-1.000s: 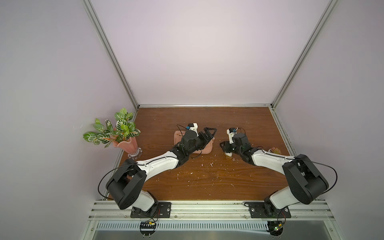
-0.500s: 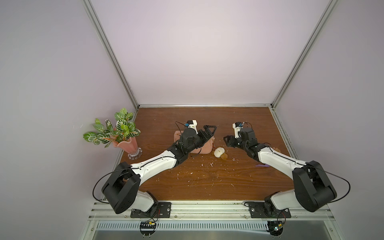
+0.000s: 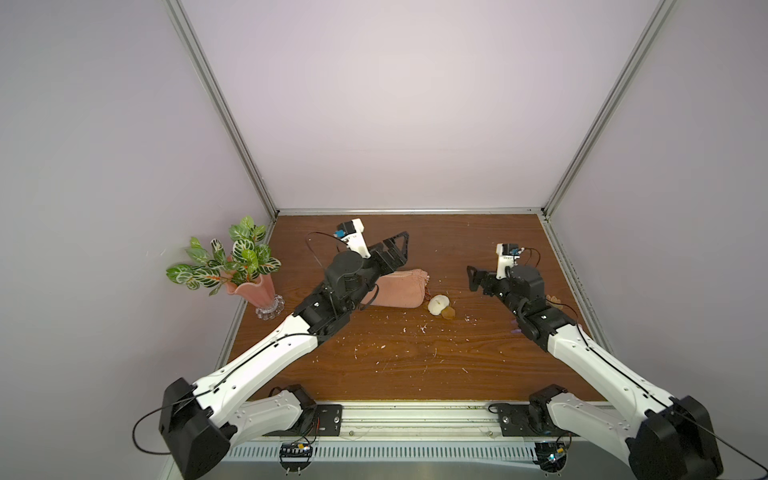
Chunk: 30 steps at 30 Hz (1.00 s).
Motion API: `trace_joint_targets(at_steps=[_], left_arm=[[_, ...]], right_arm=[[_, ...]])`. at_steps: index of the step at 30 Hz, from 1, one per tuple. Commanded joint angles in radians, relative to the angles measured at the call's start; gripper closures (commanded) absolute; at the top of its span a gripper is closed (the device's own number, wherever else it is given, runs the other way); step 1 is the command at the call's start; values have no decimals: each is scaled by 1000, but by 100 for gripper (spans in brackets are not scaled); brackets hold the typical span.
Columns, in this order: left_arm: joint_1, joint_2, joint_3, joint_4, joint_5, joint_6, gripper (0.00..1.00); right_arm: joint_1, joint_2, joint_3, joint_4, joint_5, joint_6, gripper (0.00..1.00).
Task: Remove the decoration from the bag
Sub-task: Reset both arms
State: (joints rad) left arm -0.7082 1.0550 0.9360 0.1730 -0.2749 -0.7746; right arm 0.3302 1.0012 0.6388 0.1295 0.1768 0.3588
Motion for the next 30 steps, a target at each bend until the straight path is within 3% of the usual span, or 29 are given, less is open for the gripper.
trace_joint_targets(at_steps=[1,6,9,17,22,25,28,30], left_arm=[[12,-77,-74,-20,-302,247,0],[18,-169,-210,114,-570,450,0],[70,-188,-292,212,-614,569,0],[361,-110,-488,398,-456,631,0],[445,45,-626,655,-454,721,0],[513,130,-691,769,-366,725,0],[578,232,-739,881,-280,696,0],[593,296,-724,932,-243,700,0]], right_arm=[[-65,-67,-44,114,237,-77,0],[-135,-61,-200,425,381,-242,1],[-175,-3,-257,525,419,-272,0],[-208,236,-384,880,398,-304,0],[-237,358,-414,1000,318,-267,0],[-240,445,-478,1217,272,-290,0],[-240,460,-455,1159,147,-332,0],[-240,553,-475,1325,108,-358,0]])
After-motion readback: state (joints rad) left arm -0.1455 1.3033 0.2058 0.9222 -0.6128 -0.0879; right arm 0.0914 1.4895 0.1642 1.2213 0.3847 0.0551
